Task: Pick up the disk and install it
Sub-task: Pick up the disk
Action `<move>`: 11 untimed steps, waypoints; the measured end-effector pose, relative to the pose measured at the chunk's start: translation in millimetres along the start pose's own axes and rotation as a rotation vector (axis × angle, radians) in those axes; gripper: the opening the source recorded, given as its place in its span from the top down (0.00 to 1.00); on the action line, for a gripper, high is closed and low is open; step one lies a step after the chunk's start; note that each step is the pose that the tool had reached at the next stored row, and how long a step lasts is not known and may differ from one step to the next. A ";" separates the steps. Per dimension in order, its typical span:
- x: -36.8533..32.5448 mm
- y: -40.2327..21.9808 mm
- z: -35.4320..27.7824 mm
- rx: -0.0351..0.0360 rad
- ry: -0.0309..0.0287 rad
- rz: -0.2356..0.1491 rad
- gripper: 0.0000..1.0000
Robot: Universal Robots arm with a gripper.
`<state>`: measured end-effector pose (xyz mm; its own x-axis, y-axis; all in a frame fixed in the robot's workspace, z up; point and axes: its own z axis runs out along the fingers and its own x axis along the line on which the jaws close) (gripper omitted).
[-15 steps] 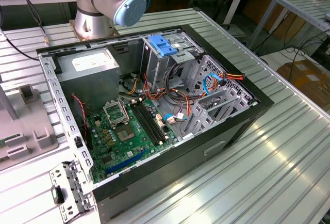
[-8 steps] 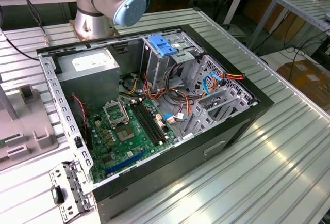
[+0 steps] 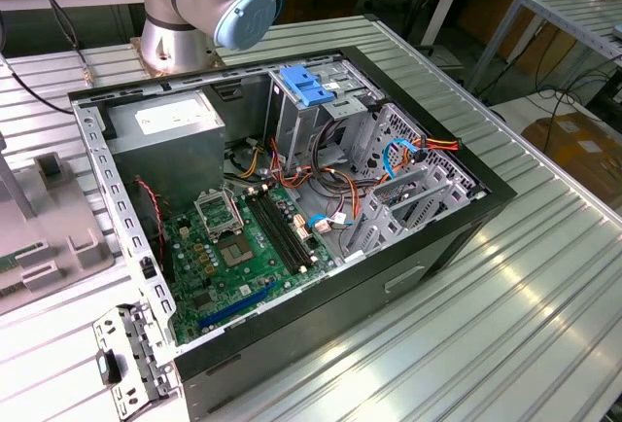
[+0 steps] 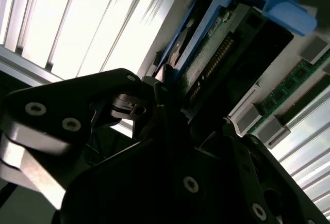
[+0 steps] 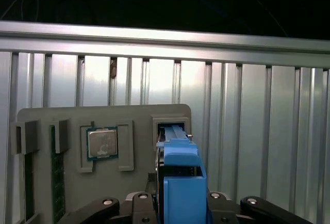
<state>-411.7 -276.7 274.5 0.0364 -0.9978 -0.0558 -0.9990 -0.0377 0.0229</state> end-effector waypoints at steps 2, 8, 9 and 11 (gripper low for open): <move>0.0 0.0 0.1 0.0000 0.0000 0.000 0.63; 0.0 0.0 0.6 0.0000 0.0000 0.000 0.63; 0.0 0.0 0.6 0.0001 0.0000 0.000 0.63; 0.0 0.0 0.6 0.0000 0.0000 0.000 0.63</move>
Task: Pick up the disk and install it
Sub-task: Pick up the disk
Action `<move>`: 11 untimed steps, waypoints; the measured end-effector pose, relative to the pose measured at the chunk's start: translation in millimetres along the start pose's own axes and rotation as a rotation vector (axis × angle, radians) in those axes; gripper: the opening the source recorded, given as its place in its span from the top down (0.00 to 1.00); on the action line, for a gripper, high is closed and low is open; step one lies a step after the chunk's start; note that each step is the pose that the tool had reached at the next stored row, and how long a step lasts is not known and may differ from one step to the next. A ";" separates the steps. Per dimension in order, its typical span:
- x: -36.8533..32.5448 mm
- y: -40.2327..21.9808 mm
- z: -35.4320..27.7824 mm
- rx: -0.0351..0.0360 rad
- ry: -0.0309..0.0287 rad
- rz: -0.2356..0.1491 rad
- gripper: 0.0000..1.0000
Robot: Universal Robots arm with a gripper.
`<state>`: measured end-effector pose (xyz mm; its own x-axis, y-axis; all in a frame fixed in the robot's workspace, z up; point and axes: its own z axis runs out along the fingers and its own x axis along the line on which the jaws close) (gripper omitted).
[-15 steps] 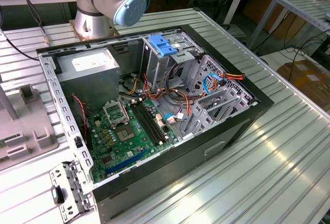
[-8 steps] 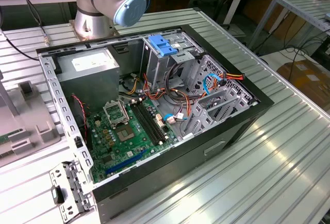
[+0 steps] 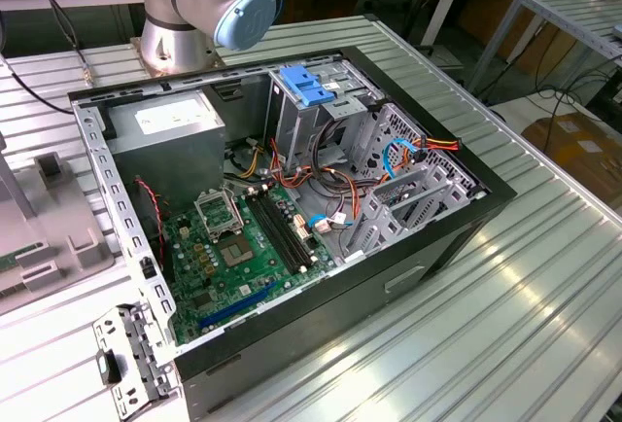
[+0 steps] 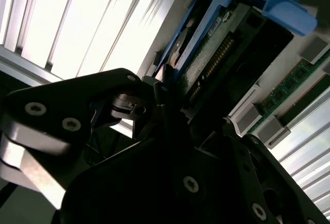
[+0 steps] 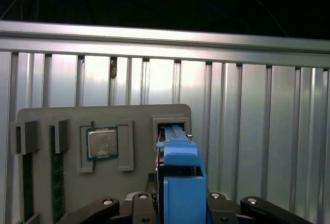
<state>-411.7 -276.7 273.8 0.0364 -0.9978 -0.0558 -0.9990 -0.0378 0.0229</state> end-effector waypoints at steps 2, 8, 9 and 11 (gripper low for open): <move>0.0 0.0 0.1 0.0001 0.0000 0.000 0.63; 0.0 0.0 0.0 0.0005 -0.0001 0.000 0.63; -0.1 0.0 -0.6 0.0005 -0.0002 0.000 0.63; -0.1 0.0 -2.1 0.0002 -0.0002 0.000 0.63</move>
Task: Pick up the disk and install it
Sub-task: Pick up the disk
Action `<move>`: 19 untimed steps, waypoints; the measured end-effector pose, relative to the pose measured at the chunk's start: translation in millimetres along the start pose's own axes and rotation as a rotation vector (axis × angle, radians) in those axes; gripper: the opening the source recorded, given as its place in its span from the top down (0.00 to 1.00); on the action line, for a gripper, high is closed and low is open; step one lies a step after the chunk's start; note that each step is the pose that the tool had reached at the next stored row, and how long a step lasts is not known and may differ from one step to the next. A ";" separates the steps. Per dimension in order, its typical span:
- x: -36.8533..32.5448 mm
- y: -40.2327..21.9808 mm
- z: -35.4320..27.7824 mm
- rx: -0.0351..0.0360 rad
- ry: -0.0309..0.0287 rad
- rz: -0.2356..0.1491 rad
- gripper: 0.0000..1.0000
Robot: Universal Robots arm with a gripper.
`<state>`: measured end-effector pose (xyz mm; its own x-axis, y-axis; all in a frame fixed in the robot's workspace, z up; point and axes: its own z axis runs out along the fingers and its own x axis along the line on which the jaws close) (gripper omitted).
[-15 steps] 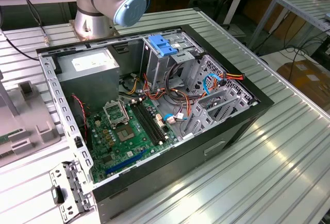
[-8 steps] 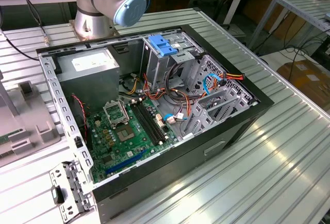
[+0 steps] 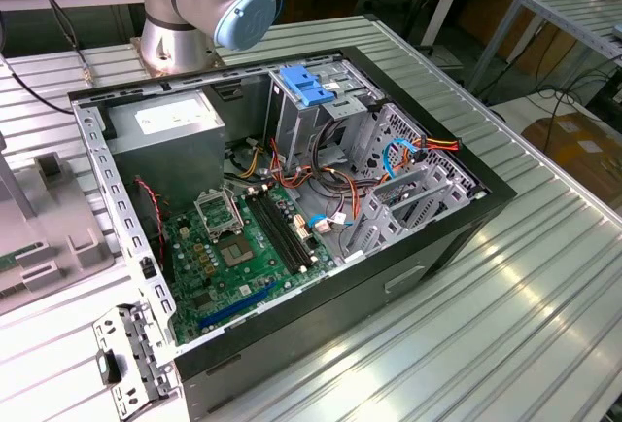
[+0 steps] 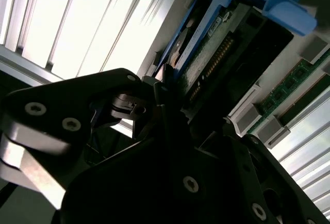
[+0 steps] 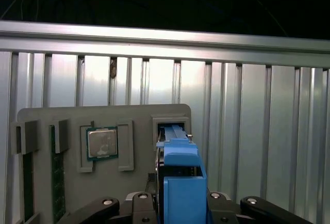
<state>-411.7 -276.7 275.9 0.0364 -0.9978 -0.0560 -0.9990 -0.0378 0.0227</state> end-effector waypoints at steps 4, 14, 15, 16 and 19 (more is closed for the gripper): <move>-0.2 0.1 -3.6 0.0000 -0.0005 0.000 0.63; -0.5 0.2 -8.9 0.0001 -0.0006 0.000 0.63; -0.5 0.2 -9.6 -0.0001 -0.0005 0.000 0.63; -0.6 0.2 -10.0 -0.0002 -0.0005 0.000 0.63; -0.6 0.3 -11.4 -0.0001 -0.0005 0.000 0.63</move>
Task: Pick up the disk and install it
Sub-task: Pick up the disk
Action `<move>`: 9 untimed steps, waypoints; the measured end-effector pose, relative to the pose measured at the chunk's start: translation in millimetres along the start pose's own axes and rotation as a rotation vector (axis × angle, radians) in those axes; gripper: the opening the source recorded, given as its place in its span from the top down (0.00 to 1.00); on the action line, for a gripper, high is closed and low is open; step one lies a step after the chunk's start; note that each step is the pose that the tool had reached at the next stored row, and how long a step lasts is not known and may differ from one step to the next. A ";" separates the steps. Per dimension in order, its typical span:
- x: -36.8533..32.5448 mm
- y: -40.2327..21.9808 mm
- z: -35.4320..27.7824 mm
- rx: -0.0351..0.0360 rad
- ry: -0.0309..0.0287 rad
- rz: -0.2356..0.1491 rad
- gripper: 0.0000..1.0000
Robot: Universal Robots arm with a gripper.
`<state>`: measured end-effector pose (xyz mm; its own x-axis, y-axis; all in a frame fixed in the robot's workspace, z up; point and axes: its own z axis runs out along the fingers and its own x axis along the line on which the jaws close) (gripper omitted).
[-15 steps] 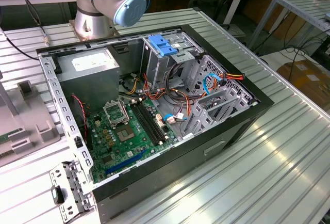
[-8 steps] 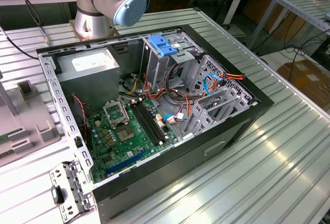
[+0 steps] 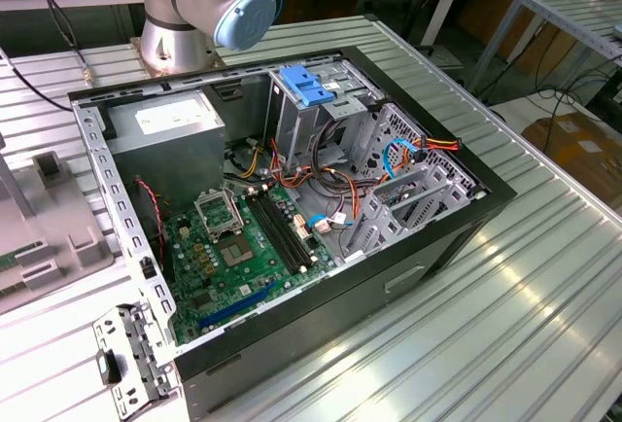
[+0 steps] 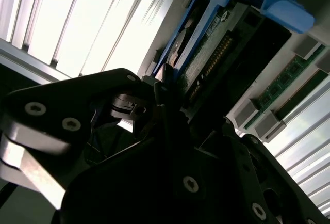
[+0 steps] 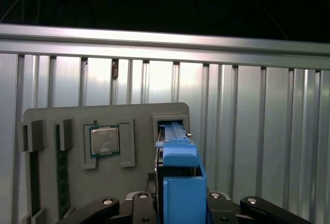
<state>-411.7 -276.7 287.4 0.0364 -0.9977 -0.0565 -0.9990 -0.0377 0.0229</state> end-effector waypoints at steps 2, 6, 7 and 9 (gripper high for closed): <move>0.0 0.0 -1.5 0.0001 0.0000 0.000 0.63; -0.2 0.1 -4.0 0.0001 0.0000 0.000 0.63; -0.2 0.1 -4.5 0.0002 0.0000 0.000 0.63; -0.3 0.1 -5.7 0.0001 0.0000 0.000 0.63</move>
<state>-411.7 -276.7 293.1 0.0365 -0.9977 -0.0565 -0.9990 -0.0378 0.0227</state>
